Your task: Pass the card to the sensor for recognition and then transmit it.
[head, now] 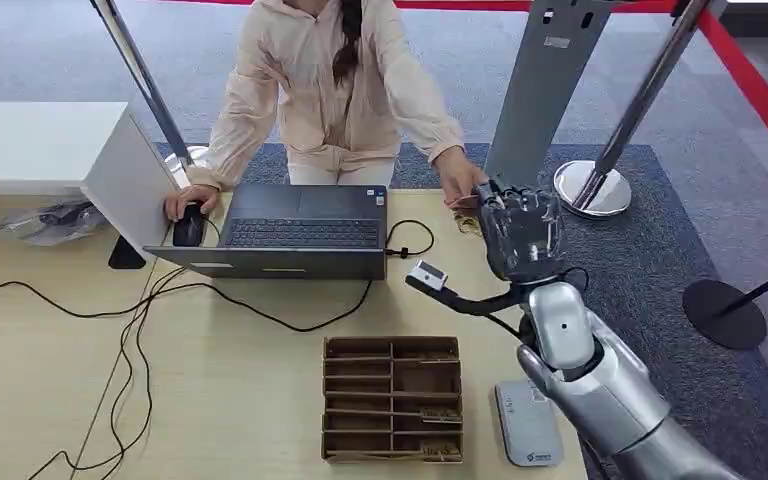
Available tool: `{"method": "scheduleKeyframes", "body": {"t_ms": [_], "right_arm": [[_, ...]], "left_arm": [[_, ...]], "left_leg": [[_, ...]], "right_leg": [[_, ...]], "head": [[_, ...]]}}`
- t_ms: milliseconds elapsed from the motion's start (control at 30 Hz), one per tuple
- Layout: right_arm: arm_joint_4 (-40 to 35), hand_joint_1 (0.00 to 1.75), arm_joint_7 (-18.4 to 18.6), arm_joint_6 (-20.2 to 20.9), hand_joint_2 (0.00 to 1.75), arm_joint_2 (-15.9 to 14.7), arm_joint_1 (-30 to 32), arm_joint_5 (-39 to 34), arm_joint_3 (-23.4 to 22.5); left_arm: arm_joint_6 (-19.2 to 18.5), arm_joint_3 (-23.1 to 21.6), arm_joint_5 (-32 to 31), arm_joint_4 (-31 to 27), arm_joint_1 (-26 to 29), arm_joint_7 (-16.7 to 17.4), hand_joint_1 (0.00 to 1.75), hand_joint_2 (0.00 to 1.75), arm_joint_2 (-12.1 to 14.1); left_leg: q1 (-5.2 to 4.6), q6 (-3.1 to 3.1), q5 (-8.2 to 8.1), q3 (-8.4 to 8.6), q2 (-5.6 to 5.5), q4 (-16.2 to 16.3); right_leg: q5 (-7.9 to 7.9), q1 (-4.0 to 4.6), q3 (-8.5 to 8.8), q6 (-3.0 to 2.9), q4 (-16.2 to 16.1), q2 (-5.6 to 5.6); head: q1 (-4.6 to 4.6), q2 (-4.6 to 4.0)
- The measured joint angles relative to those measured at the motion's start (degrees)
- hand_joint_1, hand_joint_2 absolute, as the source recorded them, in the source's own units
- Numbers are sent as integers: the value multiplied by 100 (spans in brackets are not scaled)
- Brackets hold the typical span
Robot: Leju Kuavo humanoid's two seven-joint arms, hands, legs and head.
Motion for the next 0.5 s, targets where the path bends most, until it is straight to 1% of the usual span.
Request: {"method": "scheduleKeyframes", "body": {"t_ms": [333,500], "right_arm": [[2,175,-15,-9,175,33,38,-72,0],[-42,175,74,-42,175,28,36,-247,-31]], "left_arm": [[11,0,22,0,0,9,0,0,7],[13,0,63,0,0,9,0,0,9]], "left_leg": [[0,0,0,0,0,0],[0,0,0,0,0,1]], "right_leg": [[0,0,0,0,0,0],[0,0,0,0,0,0]], "head": [[0,0],[0,0]]}}
